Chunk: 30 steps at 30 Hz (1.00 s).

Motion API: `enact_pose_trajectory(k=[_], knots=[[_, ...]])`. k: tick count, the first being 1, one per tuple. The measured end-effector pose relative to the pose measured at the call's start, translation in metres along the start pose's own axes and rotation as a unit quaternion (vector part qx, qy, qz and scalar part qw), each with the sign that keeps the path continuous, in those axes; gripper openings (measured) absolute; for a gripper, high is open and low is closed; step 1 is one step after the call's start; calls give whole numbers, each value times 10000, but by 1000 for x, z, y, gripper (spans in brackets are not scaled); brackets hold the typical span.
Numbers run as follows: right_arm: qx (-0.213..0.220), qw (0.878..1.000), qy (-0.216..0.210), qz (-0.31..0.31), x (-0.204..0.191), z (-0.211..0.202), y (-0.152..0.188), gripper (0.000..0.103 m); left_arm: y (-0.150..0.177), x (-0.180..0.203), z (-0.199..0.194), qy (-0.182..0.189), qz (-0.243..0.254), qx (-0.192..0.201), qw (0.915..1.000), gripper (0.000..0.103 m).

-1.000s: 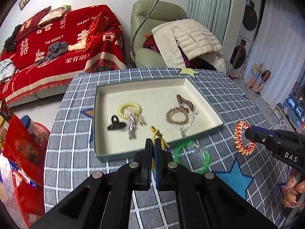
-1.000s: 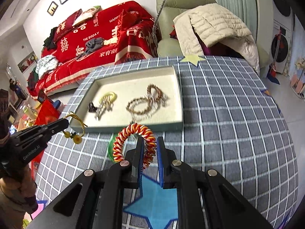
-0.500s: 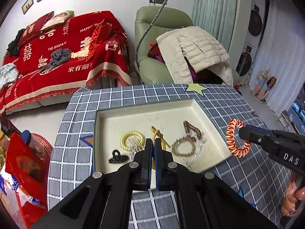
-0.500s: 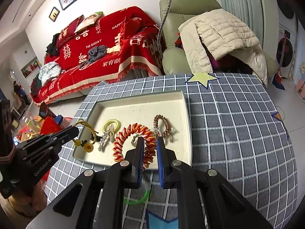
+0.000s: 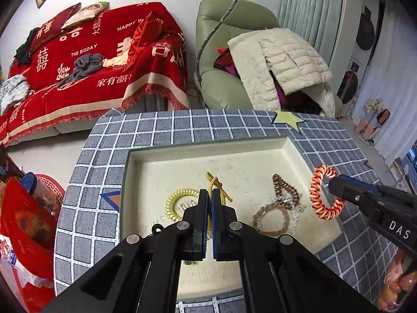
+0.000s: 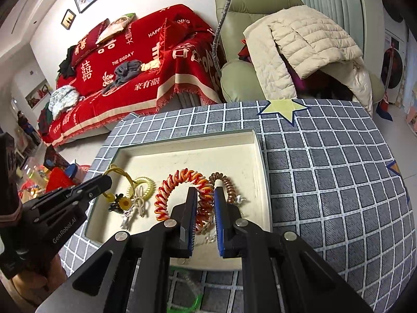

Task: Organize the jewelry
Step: 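Carry the yellow tie with the left tool while the right tool carries the coil tie into the tray, then open both tools in the tray, releasing the two hair ties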

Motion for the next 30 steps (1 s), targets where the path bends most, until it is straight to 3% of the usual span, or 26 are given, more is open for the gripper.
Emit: enact_pose_trajectory(k=[19,30], knots=[[-428,9988,220,31,15,44,38,14,46,17,40,-220,503,-497,9973,23],[-611,9980,176,6,15,53,51,15,48,22,40,-363,772,-446,9954,24]])
Point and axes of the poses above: each gripper's, at about its wrist camera, not at the fingertips, and z roughly the way its jaws point, x to its right, y to its underside, the point moved 4 cm from there along z, roughly the way its jaws point, and after that the axes turned 15 degrees about x, right-handed, at the moved point
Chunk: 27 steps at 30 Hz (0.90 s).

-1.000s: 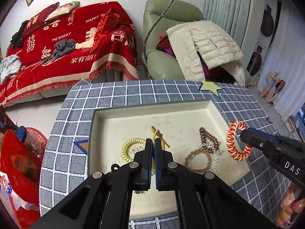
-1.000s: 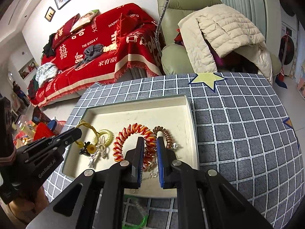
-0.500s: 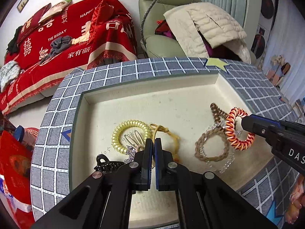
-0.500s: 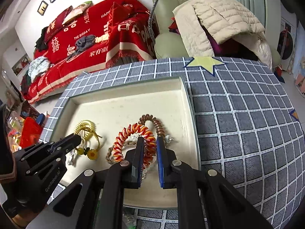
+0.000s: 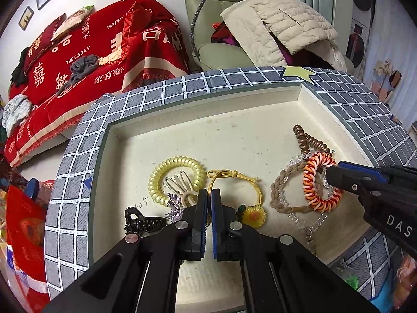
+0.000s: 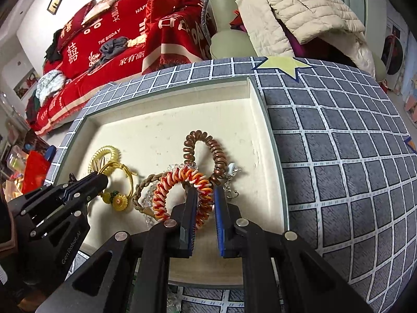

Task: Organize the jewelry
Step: 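Open both tools in the tray, releasing the two hair ties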

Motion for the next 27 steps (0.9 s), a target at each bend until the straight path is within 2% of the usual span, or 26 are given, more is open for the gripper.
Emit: enact_pose_trajectory(k=[3,4,5,7,15,27], knots=[[-13,10000,-23,4,0,-1,-1,16,0,-1,0,-9,-39,-20,10000,24],[-10,10000,-19,16,0,-1,-1,23,0,-1,0,-12,-58,-25,10000,24],[4,10000,-11,21,0,-2,-1,38,0,-2,0,-19,-78,-32,10000,24],[107,9999,-26,24,-1,-6,-3,58,1,-3,-2,-41,-109,-33,9999,24],[360,9989,-202,207,-1,-26,-12,65,-4,-4,-15,-48,-142,75,9999,24],[507,9980,-218,300,3,-44,-17,65,-7,-7,-21,-130,-126,122,9998,24]])
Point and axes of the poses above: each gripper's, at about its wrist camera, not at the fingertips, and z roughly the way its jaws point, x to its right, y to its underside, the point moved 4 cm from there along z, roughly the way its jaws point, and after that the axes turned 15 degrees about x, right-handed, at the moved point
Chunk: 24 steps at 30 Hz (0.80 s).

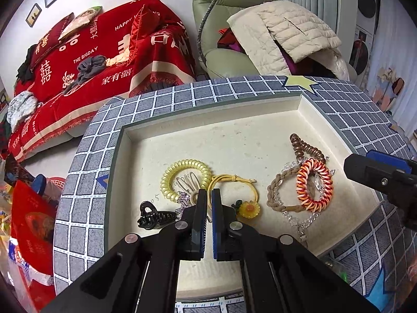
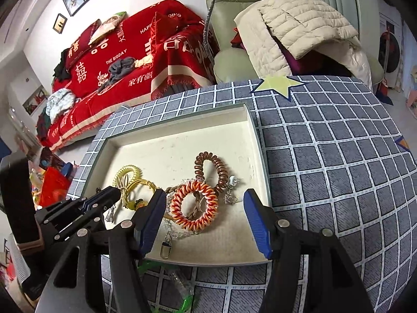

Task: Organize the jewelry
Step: 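Open both tools in the tray, releasing the two hair ties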

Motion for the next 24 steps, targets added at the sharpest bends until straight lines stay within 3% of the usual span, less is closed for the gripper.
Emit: enact_pose_trajectory(k=[24], knots=[[63,10000,34,-22,0,-7,-5,65,-4,-29,-15,-161,-379,137,9991,24]])
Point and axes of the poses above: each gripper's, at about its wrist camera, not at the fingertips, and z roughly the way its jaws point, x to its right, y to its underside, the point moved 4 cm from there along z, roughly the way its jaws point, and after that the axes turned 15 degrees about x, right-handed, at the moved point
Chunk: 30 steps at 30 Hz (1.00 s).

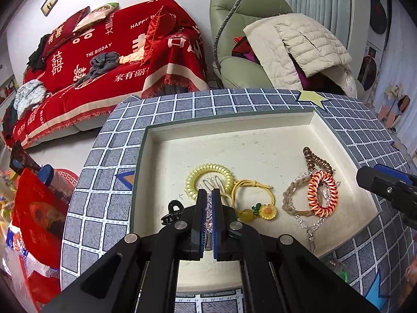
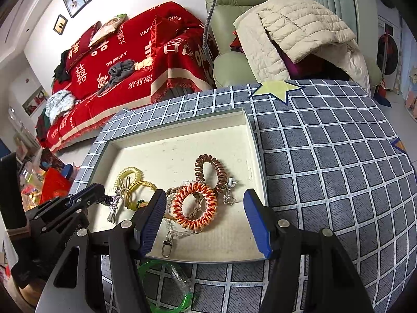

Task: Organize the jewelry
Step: 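Open both tools in the tray, releasing the two hair ties, then withdraw both open tools back from the tray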

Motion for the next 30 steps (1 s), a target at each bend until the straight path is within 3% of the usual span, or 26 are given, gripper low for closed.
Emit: enact_pose_trajectory(k=[4,5,6,7,15,16,17,18,20,22,30], knots=[[-1,10000,-2,-6,0,0,0,65,0,-2,0,-1,-14,-2,10000,26],[-1,10000,-6,-8,0,-1,0,65,0,-2,-1,2,-21,3,10000,37],[1,10000,-5,-19,0,0,-1,65,-1,-2,-1,7,-27,0,10000,98],[2,10000,-3,-28,-1,0,-1,65,-1,-3,-2,-54,-7,32,10000,103],[60,9992,167,-366,-8,-1,-1,66,-7,-6,-4,-199,142,211,9995,103],[125,9988,187,-434,-10,-3,-1,68,-6,-8,-3,-225,136,200,9995,103],[232,9983,221,-491,-10,-6,-2,81,-5,-8,-4,-244,130,202,9994,103],[377,9976,234,-531,-11,-9,-3,86,-4,-10,-3,-256,118,198,9994,103],[673,9959,187,-569,-13,-16,-5,91,-1,-12,-6,-282,104,204,9993,103],[977,9936,39,-570,-16,-22,-7,103,1,-14,-9,-313,108,233,9992,103],[1067,9913,151,-762,-20,-24,-3,103,5,-17,-20,-344,46,291,9990,103]])
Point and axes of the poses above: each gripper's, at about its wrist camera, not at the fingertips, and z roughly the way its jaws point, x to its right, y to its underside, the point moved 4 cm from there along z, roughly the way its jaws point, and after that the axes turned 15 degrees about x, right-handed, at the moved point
